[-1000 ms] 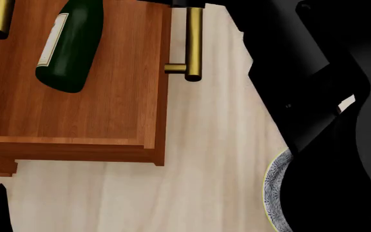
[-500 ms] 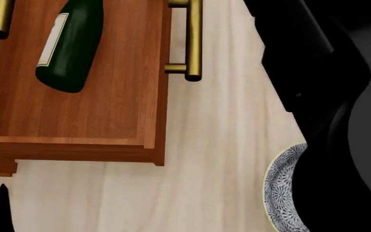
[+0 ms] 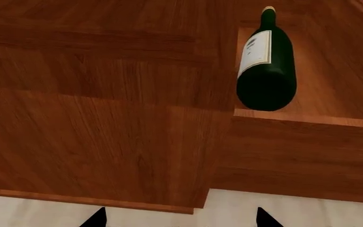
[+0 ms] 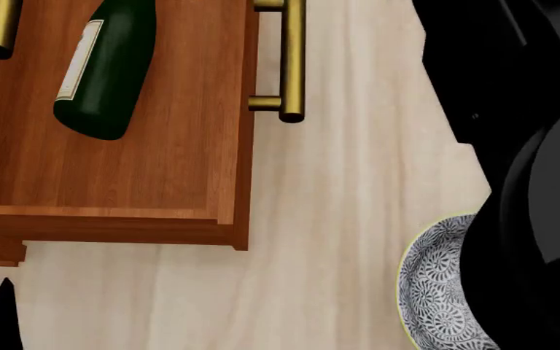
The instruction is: Put the wine bottle in the bottom drawer of the cabinet.
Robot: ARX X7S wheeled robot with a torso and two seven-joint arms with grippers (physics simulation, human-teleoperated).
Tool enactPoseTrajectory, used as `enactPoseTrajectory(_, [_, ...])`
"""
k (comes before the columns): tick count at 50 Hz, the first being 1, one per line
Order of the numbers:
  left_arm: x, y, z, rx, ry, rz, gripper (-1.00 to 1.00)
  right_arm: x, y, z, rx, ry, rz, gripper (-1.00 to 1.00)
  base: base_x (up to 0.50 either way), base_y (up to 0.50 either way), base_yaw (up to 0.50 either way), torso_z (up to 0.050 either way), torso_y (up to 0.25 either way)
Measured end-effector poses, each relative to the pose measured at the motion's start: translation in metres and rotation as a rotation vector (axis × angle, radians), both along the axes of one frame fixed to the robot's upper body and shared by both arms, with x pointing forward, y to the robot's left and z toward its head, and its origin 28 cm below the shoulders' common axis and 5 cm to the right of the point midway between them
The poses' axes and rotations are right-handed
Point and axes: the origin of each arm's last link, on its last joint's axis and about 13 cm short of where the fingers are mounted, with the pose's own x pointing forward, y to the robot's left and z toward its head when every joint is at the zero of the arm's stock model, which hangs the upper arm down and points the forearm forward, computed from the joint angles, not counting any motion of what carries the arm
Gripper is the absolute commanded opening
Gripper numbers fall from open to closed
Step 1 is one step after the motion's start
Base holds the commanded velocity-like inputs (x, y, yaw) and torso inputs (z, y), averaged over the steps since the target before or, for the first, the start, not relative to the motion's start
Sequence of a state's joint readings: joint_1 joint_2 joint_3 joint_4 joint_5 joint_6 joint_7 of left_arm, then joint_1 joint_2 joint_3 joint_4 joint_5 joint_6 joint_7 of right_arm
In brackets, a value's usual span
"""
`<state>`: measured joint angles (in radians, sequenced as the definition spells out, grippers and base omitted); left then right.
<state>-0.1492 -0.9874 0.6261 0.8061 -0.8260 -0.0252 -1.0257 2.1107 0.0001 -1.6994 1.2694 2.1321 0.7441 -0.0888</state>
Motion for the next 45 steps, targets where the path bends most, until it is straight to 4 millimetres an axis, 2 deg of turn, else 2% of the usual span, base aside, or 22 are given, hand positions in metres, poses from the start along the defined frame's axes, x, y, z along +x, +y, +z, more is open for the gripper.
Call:
enactPoseTrajectory(15, [0.000,0.000,0.000,0.002,-0.001,-0.001,1.00,-0.003,-0.005,0.012,0.009,-0.036,-0.001,1.00,0.00,0.00,0.00,0.000,0.000])
enactPoseTrajectory(30, [0.000,-0.001,0.001,0.005,-0.003,-0.003,1.00,-0.010,-0.009,0.033,-0.015,-0.126,-0.036,1.00,0.00,0.00,0.00,0.000,0.000])
enactPoseTrajectory(38, [-0.001,-0.001,0.002,0.006,-0.005,-0.002,1.00,-0.022,-0.011,0.043,-0.064,-0.186,-0.054,1.00,0.00,0.00,0.00,0.000,0.000])
enactPoseTrajectory(45, [-0.001,-0.001,0.003,0.006,-0.009,-0.001,1.00,-0.037,-0.016,0.044,-0.096,-0.220,-0.067,1.00,0.00,0.00,0.00,0.000,0.000])
